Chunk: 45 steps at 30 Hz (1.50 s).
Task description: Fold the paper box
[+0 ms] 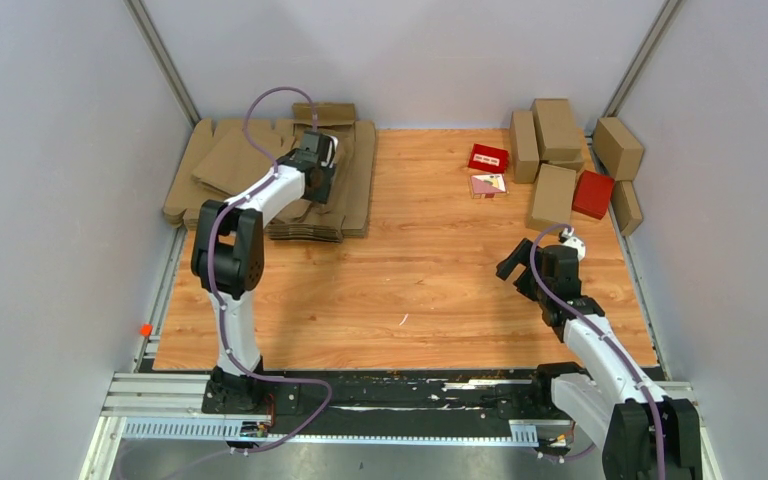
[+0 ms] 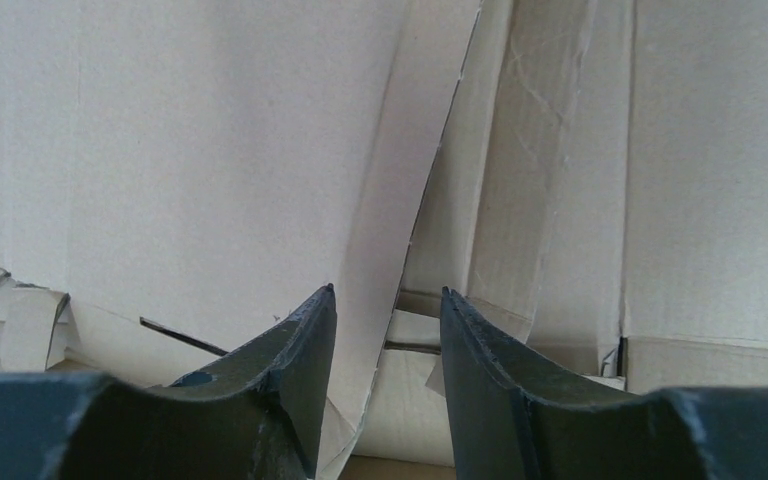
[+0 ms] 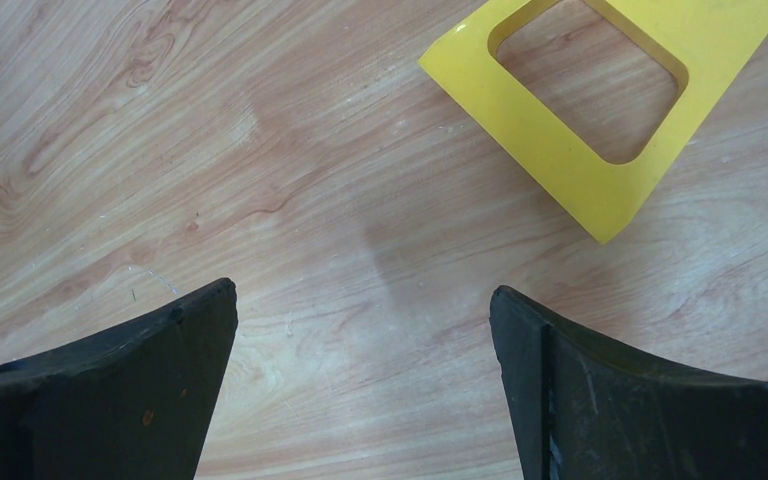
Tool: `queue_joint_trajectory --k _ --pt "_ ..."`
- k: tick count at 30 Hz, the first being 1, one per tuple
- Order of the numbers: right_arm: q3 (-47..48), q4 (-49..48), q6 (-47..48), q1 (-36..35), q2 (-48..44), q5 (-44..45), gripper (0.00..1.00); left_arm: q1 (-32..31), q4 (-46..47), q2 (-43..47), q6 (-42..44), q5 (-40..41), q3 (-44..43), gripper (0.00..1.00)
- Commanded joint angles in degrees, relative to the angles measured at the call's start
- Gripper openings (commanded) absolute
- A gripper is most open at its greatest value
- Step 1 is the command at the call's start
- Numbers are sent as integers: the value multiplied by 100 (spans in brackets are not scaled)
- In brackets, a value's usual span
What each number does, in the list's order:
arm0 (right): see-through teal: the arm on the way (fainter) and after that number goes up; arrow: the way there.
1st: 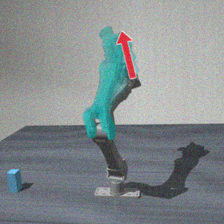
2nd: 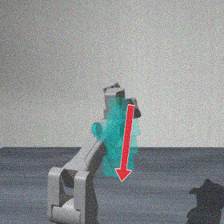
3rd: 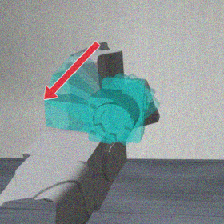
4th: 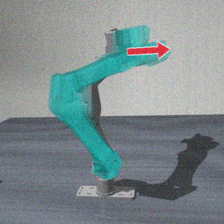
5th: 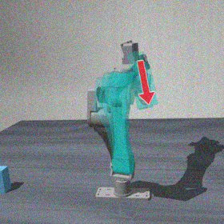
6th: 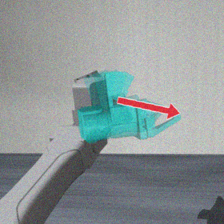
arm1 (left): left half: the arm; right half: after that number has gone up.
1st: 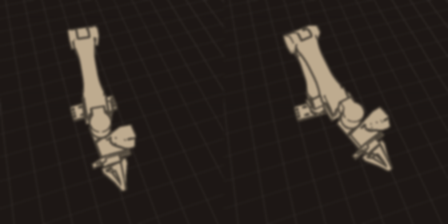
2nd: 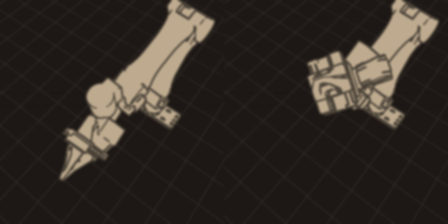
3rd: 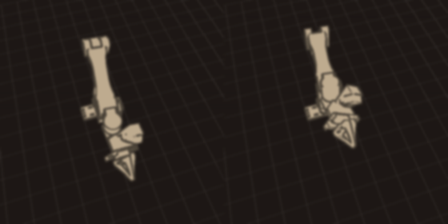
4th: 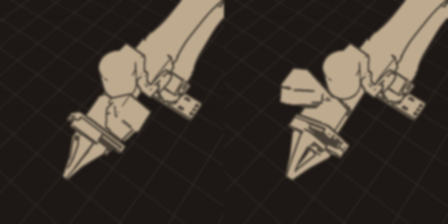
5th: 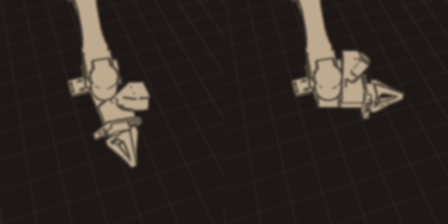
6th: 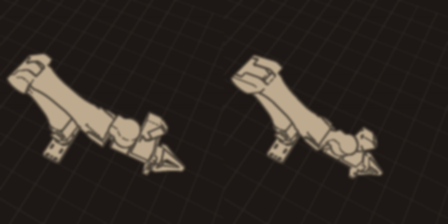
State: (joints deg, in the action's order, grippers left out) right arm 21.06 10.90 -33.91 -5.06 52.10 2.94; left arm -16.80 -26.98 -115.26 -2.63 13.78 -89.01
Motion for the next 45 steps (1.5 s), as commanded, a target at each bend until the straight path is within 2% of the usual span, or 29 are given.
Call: queue_joint_trajectory --k 1,7,10,16,21,25,30,35,38,45 --pt "244 -166 123 -6 -57 81 97 -8 -223 -179 38 274 -342 48" --pt "206 -147 139 -4 -179 154 97 -8 -104 -1 1 321 -265 25" --pt "221 -131 140 -4 -174 163 97 -8 45 191 -20 496 -77 0" --pt "223 -123 141 -4 -160 167 97 -8 385 780 -46 680 356 0" --pt "234 -136 152 -4 -141 147 97 -61 387 1252 -183 303 500 0" --pt "247 -120 150 -4 -138 128 97 -163 293 1449 -176 438 477 0" --pt "248 -120 154 -4 -149 79 97 -166 182 1344 -266 334 434 0" --pt "241 -127 155 -4 -164 84 97 -166 109 1087 -417 -641 310 0" --pt "257 -122 156 -5 -153 84 97 -166 81 972 -481 -960 258 0" --pt "258 -117 156 -4 -161 102 97 -159 15 940 -526 -818 219 0"
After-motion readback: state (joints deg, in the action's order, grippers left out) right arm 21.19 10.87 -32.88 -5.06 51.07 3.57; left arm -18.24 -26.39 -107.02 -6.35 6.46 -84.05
